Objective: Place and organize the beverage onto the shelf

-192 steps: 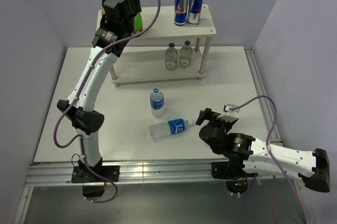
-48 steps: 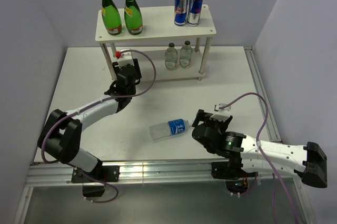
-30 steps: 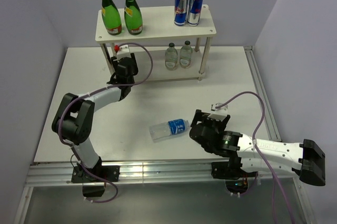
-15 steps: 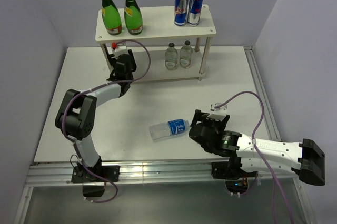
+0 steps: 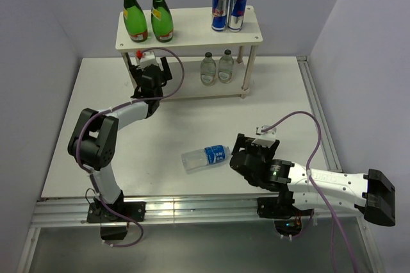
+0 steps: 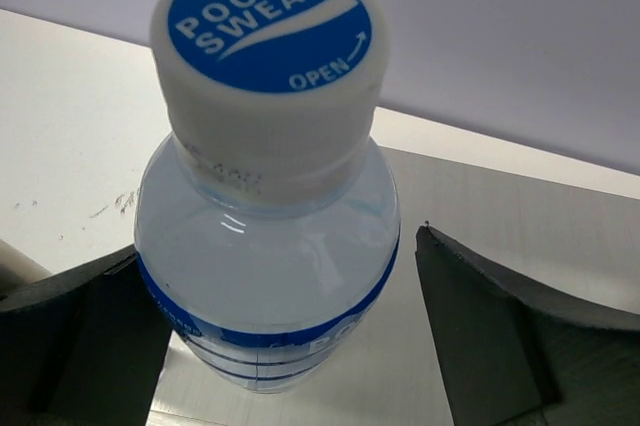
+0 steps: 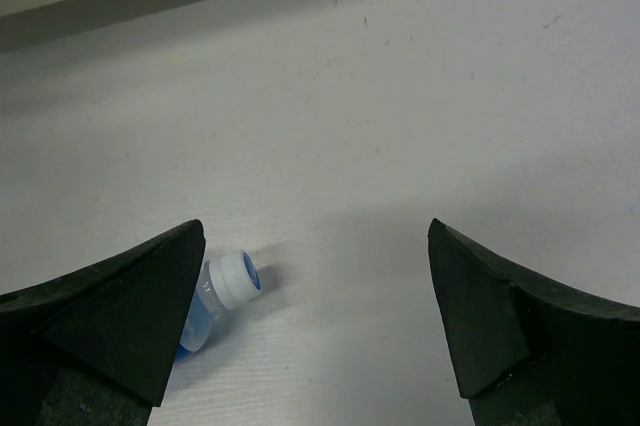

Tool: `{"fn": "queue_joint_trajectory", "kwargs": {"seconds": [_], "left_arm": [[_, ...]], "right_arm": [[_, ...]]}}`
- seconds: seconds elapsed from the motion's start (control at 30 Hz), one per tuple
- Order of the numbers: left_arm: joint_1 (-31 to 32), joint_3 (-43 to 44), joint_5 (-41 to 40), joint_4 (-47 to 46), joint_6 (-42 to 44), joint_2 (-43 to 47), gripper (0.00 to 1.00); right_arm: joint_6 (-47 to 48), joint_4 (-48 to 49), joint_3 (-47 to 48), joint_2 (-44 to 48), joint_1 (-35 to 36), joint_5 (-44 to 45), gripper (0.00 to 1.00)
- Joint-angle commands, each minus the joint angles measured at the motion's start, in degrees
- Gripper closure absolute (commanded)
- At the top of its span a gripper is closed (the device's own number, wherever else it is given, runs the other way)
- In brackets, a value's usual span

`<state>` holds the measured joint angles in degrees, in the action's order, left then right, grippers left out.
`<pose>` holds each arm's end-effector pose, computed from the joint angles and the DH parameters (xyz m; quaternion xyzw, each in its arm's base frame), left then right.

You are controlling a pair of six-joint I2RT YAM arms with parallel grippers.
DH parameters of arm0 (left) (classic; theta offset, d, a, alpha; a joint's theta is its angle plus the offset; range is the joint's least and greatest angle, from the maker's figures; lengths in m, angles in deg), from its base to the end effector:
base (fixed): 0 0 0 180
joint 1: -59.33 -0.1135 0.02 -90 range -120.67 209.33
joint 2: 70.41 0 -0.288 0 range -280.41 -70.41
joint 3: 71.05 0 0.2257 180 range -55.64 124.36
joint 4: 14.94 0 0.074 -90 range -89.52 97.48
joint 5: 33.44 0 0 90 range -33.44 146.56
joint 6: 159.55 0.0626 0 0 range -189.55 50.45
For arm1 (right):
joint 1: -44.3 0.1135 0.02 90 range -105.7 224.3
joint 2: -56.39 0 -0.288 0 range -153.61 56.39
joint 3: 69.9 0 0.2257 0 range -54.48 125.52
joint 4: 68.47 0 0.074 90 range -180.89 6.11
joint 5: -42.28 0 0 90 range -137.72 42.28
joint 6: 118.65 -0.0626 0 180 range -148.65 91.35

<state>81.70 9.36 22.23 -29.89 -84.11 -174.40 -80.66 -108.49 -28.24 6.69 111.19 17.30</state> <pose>0.4025 -0.1275 0.2838 -0.1426 0.7359 0.0150 0.6617 0.1010 0.0921 0.2269 0.0888 0.8057 0.0048 0.5856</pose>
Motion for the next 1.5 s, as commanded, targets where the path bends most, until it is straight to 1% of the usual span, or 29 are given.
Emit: {"fn": "queue_joint_trajectory", "kwargs": {"seconds": [0.0,0.27,0.43,0.6,0.73,0.8,0.87,0.9,0.93,0.97,1.0,1.03,1.07,1.1,1.13,1.17,1.2,1.23,1.27,1.37,1.4,1.43,1.47], "left_arm": [[-0.7,0.8,-0.5,-5.3,-0.9,3.9,0.01],[1.8,-1.0,-2.0,-3.7,0.6,6.6,0.01],[2.9,-2.5,-2.2,-1.9,-0.7,8.4,0.01],[5.0,-6.0,-3.8,-1.3,-0.6,12.0,0.01],[7.3,-8.5,-8.4,0.1,1.2,16.7,0.01],[9.4,-9.7,-11.9,1.5,1.7,18.5,0.01],[12.2,-11.1,-14.6,5.4,0.5,22.2,0.01],[13.3,-11.6,-14.7,7.0,-0.2,23.6,0.01],[14.5,-12.2,-14.6,10.8,-1.5,26.3,0.01],[17.2,-13.0,-13.1,12.9,-2.0,27.5,0.01],[18.6,-13.0,-11.6,15.7,-2.4,28.5,0.01],[20.1,-13.0,-9.0,20.7,-2.6,29.6,0.01],[22.3,-12.1,-6.1,23.8,-2.5,29.7,0.01],[23.2,-11.4,-0.7,26.7,-2.3,29.5,0.02],[24.3,-9.5,0.8,29.3,-2.4,28.5,0.02],[26.7,-8.4,2.2,35.1,-2.3,27.8,0.02],[27.9,-7.4,6.2,37.3,-2.0,26.9,0.02],[29.1,-6.0,8.0,39.2,-1.0,25.3,0.02],[31.7,-5.3,9.4,41.9,-0.5,24.4,0.02],[36.4,-2.9,12.5,45.6,1.7,21.0,0.01],[37.1,-2.7,14.4,46.7,2.5,20.4,0.01],[37.6,-2.4,18.6,46.8,3.9,19.2,0.02],[38.3,-2.4,20.0,47.0,4.4,18.5,0.02]], "right_arm": [[-0.5,1.0,2.3,-0.1,0.3,1.6,0.0],[-0.6,1.0,2.1,0.4,0.3,1.5,0.0],[-0.6,1.1,1.8,1.1,0.3,1.4,0.0],[-0.5,1.3,1.5,1.6,0.3,1.3,0.0],[-0.1,1.6,1.5,1.6,0.3,1.2,0.0],[-0.2,1.6,1.6,1.4,0.3,1.2,0.0],[-0.2,1.4,1.7,1.4,0.3,1.1,0.0],[-0.3,1.4,1.7,1.4,0.3,1.2,0.0],[-0.3,1.3,1.6,1.4,0.3,1.3,0.0],[-0.5,1.3,1.5,1.5,0.3,1.3,0.0],[-0.2,1.4,1.5,1.7,0.3,1.2,0.0],[-0.2,1.5,1.4,1.9,0.3,1.2,0.0],[-0.1,1.7,1.4,2.0,0.3,1.1,0.0],[0.1,1.8,1.4,2.0,0.3,1.1,0.0],[0.1,1.8,1.4,2.0,0.3,1.0,0.0],[0.1,1.8,1.4,2.0,0.3,1.1,0.0],[0.1,1.8,1.4,1.9,0.3,1.0,0.0],[0.1,1.7,1.4,1.9,0.3,1.0,0.0],[0.0,1.6,1.5,1.7,0.3,1.1,0.0],[-0.3,1.4,1.5,1.9,0.3,1.2,0.0],[-0.5,1.3,1.4,2.0,0.3,1.2,0.0],[-0.4,1.3,1.4,2.1,0.3,1.1,0.0],[-0.5,1.3,1.4,2.6,0.3,1.1,0.0]]}}
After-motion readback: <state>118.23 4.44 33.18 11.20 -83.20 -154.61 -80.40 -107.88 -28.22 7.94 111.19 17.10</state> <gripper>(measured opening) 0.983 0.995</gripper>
